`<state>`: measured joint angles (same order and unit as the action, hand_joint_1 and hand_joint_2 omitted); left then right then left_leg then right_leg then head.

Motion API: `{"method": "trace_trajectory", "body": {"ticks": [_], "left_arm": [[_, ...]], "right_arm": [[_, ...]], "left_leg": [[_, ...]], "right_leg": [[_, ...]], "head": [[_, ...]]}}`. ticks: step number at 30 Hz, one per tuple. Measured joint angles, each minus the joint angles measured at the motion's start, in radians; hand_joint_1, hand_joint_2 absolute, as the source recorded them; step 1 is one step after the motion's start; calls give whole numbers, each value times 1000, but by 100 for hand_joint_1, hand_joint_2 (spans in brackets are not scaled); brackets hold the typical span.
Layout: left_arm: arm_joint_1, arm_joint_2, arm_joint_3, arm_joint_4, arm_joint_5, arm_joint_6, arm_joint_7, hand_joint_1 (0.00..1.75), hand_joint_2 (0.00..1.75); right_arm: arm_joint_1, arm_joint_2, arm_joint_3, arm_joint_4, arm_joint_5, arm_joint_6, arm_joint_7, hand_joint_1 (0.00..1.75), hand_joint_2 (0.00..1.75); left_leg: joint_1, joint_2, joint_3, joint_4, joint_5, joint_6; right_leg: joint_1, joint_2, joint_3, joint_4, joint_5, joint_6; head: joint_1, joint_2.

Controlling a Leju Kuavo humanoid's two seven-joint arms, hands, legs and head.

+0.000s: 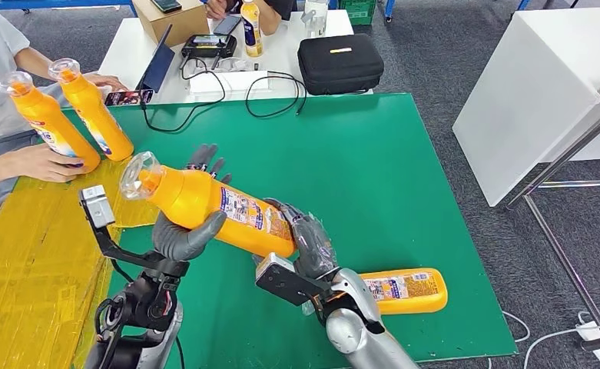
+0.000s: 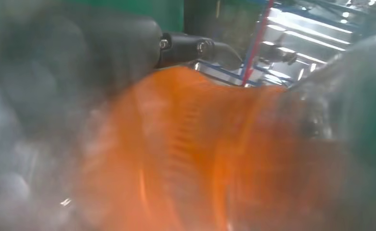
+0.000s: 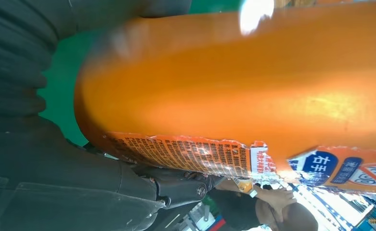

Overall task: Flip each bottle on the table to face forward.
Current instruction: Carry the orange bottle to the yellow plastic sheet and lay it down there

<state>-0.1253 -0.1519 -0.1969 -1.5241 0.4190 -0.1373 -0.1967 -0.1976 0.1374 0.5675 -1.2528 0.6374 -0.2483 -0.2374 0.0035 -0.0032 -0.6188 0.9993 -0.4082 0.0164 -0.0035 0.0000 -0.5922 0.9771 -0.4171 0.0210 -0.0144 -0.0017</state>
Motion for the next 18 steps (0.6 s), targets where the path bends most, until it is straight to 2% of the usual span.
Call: {"method": "trace_trajectory", "body": {"ticks": [1, 2, 5, 6, 18], "left_arm": [[0, 1, -2, 3, 0, 0, 0, 0, 175], [0, 1, -4, 6, 0, 0, 0, 22, 175], [0, 1, -5, 9, 1, 2, -5, 153, 175], [0, 1, -5, 10, 3, 5, -9, 175, 175], [5, -6, -4, 6, 16, 36, -44, 175, 175]], "right_arm": [[0, 0, 0, 0, 0, 0, 0, 175, 175], [0, 0, 0, 0, 0, 0, 0, 175, 175], [0, 0, 1, 0, 0, 1, 0, 175, 175], [-1, 0, 1, 0, 0, 2, 0, 175, 175], [-11, 1, 6, 3, -3, 4, 0, 175, 175]], "left_leg": [[0, 0, 0, 0, 0, 0], [0, 0, 0, 0, 0, 0], [0, 0, 0, 0, 0, 0], [0, 0, 0, 0, 0, 0], [0, 0, 0, 0, 0, 0]], "right_leg": [[0, 0, 0, 0, 0, 0], [0, 0, 0, 0, 0, 0], [0, 0, 0, 0, 0, 0], [0, 0, 0, 0, 0, 0], [0, 0, 0, 0, 0, 0]], "head": [[0, 0], [0, 0], [0, 0], [0, 0], [0, 0]]}}
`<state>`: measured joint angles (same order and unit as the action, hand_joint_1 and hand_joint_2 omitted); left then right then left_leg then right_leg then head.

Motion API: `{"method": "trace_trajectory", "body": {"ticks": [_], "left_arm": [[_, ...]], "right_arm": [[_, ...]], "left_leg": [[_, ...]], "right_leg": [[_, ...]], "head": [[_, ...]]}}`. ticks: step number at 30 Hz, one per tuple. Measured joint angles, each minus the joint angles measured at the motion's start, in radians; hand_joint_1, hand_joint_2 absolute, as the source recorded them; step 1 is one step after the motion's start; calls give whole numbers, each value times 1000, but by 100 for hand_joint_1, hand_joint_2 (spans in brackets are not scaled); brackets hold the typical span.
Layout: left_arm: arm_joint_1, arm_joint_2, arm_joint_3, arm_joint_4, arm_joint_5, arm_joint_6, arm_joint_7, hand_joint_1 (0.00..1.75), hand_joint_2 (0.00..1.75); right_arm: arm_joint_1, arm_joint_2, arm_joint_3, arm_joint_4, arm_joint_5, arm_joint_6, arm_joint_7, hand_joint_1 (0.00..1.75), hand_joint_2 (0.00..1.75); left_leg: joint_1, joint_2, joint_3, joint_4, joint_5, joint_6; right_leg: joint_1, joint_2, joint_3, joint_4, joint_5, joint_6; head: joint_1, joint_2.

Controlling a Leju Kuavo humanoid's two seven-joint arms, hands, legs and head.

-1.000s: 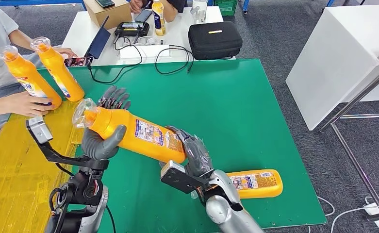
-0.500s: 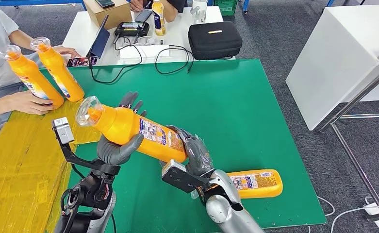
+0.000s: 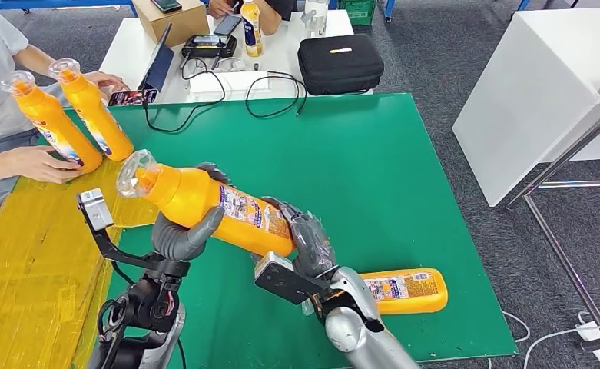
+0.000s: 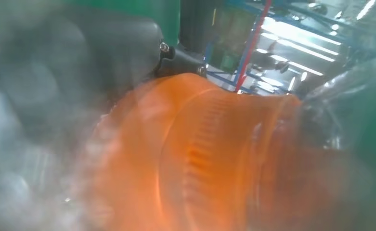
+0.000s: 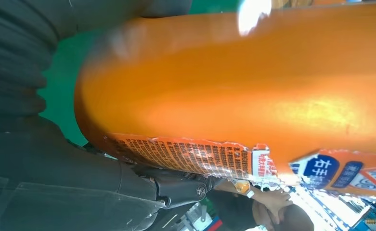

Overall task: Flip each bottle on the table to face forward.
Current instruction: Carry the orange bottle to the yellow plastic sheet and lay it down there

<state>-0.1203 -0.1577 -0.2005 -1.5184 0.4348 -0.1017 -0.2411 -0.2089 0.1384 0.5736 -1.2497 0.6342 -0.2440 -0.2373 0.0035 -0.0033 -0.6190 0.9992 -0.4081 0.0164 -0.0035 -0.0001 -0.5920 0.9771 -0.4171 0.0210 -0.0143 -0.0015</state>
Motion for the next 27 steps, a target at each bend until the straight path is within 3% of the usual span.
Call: {"method": "trace_trajectory", "body": {"ticks": [19, 23, 26, 27], "left_arm": [[17, -14, 18, -30, 20, 23, -15, 175, 175], [17, -14, 19, -31, 21, 26, -17, 175, 175], [16, -13, 27, -40, 20, 40, -25, 175, 175], [16, -13, 32, -44, 10, 53, -33, 175, 175]], "right_arm": [[-14, 11, 15, 8, -6, 1, 0, 173, 175], [-14, 11, 15, 9, -11, -4, -3, 0, 175], [-7, 11, 14, 5, -47, -11, -17, 0, 44], [-2, 10, 12, -1, -63, -14, -22, 0, 44]], "left_leg": [[0, 0, 0, 0, 0, 0], [0, 0, 0, 0, 0, 0], [0, 0, 0, 0, 0, 0], [0, 0, 0, 0, 0, 0]], "right_leg": [[0, 0, 0, 0, 0, 0], [0, 0, 0, 0, 0, 0], [0, 0, 0, 0, 0, 0], [0, 0, 0, 0, 0, 0]], "head": [[0, 0], [0, 0], [0, 0], [0, 0]]}}
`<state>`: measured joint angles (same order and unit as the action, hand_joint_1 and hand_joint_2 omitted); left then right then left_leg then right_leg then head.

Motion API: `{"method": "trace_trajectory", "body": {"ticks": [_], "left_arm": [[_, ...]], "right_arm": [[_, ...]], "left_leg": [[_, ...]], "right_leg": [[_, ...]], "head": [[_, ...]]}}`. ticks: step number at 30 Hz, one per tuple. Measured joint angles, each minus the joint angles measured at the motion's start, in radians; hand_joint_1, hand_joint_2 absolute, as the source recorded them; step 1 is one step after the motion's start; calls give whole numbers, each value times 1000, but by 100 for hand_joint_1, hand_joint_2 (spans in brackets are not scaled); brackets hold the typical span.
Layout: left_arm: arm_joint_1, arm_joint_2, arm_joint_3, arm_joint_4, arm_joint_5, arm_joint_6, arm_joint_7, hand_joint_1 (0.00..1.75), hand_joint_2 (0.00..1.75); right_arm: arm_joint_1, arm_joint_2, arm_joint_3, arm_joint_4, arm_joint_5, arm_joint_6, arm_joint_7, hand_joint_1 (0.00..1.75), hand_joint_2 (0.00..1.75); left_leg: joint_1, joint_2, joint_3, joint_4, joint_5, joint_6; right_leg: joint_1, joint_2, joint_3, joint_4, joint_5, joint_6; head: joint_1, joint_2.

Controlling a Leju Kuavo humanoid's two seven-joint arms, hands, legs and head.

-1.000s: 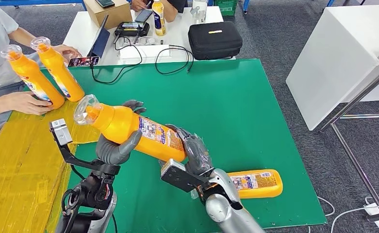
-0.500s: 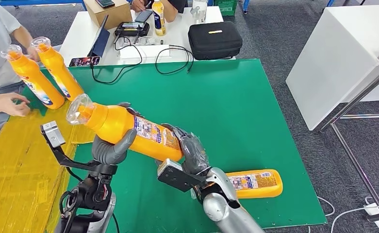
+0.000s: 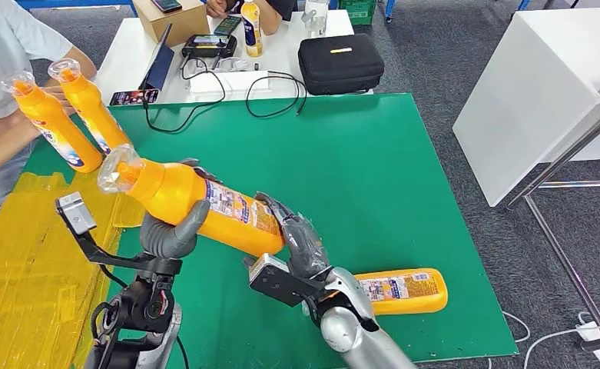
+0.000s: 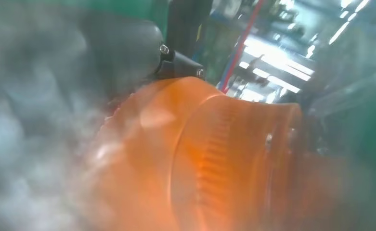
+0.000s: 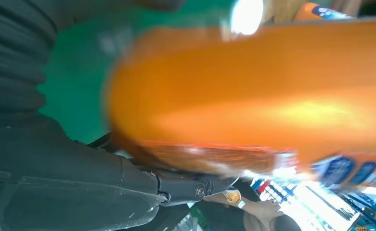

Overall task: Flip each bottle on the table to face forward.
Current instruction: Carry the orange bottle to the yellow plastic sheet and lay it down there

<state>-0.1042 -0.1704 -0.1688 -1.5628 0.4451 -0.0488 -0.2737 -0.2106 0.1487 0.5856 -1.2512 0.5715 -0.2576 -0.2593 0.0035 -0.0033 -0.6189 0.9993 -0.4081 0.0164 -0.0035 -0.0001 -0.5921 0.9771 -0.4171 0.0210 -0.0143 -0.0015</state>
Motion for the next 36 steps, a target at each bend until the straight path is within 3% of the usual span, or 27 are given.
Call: {"method": "trace_trajectory", "body": {"ticks": [3, 8, 15, 19, 22, 24, 28, 31, 36], "left_arm": [[-1, 5, 21, -17, -82, 74, -41, 175, 175], [-30, 39, 83, -58, -323, 228, -140, 175, 175], [-61, 64, 140, -66, -433, 275, -152, 175, 175], [-62, 72, 146, -66, -501, 322, -165, 175, 175], [-68, 92, 152, -62, -674, 374, -146, 175, 175], [-85, 119, 152, -44, -889, 403, -96, 175, 175], [-140, 201, 130, 48, -1436, 447, 45, 175, 175], [-183, 270, 94, 146, -1748, 429, 147, 175, 175], [-236, 332, 45, 302, -1836, 362, 185, 175, 175]], "right_arm": [[24, -6, -17, -55, -62, -9, -18, 0, 175], [72, -28, -81, -234, -241, 23, -45, 0, 175], [107, -44, -133, -373, -293, 50, -51, 0, 175], [118, -46, -144, -400, -289, 40, -62, 0, 0], [131, -53, -152, -426, -258, 21, -69, 0, 0], [142, -59, -162, -445, -244, 21, -71, 0, 0], [159, -68, -186, -481, -240, 55, -79, 0, 175], [165, -74, -201, -505, -242, 82, -80, 0, 175], [180, -77, -217, -541, -240, 99, -80, 0, 175]], "left_leg": [[0, 0, 0, 0, 0, 0], [0, 0, 0, 0, 0, 0], [0, 0, 0, 0, 0, 0], [0, 0, 0, 0, 0, 0], [0, 0, 0, 0, 0, 0], [0, 0, 0, 0, 0, 0], [0, 1, 1, 0, 0, 0], [0, 1, 1, 0, 1, -1], [0, 1, 1, 0, 1, -1]], "right_leg": [[0, 0, 0, 0, 0, 0], [0, 0, 0, 0, 0, 0], [0, 0, 0, 0, 0, 0], [0, 0, 0, 0, 0, 0], [0, 0, 0, 0, 0, 0], [0, 0, 0, 0, 0, 0], [0, 1, 0, 0, 0, 0], [0, 1, 0, 0, 0, 0], [0, 1, 0, 0, 0, 0]], "head": [[0, 0], [0, 0], [0, 0], [0, 0], [0, 0], [0, 0], [0, 0], [0, 0], [0, 0]]}}
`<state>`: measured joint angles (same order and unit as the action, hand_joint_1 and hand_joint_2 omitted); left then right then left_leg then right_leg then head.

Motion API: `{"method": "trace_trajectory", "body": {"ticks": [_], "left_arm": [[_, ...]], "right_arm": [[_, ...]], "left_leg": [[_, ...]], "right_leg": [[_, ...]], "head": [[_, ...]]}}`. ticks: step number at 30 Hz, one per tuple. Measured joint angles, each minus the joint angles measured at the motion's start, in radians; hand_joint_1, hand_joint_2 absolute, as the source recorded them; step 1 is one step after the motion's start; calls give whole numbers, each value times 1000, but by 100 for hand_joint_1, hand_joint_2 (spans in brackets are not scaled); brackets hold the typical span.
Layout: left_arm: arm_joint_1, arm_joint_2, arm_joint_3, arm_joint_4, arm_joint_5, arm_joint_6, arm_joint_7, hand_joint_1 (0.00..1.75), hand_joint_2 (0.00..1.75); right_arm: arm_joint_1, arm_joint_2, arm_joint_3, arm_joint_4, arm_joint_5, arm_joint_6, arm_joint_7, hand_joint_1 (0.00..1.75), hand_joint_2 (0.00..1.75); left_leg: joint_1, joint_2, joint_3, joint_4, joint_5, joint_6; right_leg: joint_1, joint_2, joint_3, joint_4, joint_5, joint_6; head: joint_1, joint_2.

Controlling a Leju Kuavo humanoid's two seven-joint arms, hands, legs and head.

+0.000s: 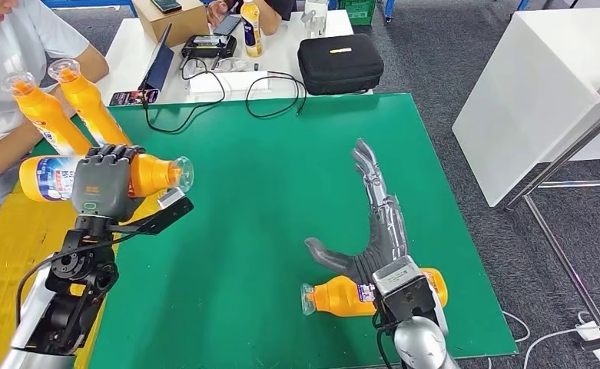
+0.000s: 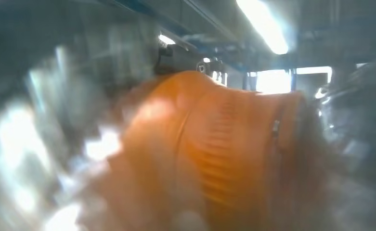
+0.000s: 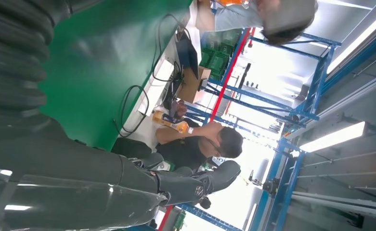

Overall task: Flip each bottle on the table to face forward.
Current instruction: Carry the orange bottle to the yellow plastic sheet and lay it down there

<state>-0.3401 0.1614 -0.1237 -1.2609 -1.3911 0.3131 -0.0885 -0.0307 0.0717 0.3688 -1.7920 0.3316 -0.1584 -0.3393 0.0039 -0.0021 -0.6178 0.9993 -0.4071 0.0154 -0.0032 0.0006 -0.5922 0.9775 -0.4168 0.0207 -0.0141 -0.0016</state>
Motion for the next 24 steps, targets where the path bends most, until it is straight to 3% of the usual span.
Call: {"method": "trace_trajectory", "body": {"ticks": [10, 24], "left_arm": [[-53, 34, -49, 206, 4, -34, 19, 175, 175], [-74, 37, -68, 316, 38, -35, 15, 175, 175]], "right_arm": [[18, 0, -7, -22, 3, 6, -2, 0, 175], [19, 0, -7, -22, 2, 6, -3, 0, 175]], "left_leg": [[0, 0, 0, 0, 0, 0], [0, 0, 0, 0, 0, 0]], "right_leg": [[0, 0, 0, 0, 0, 0], [0, 0, 0, 0, 0, 0]], "head": [[0, 0], [0, 0]]}}
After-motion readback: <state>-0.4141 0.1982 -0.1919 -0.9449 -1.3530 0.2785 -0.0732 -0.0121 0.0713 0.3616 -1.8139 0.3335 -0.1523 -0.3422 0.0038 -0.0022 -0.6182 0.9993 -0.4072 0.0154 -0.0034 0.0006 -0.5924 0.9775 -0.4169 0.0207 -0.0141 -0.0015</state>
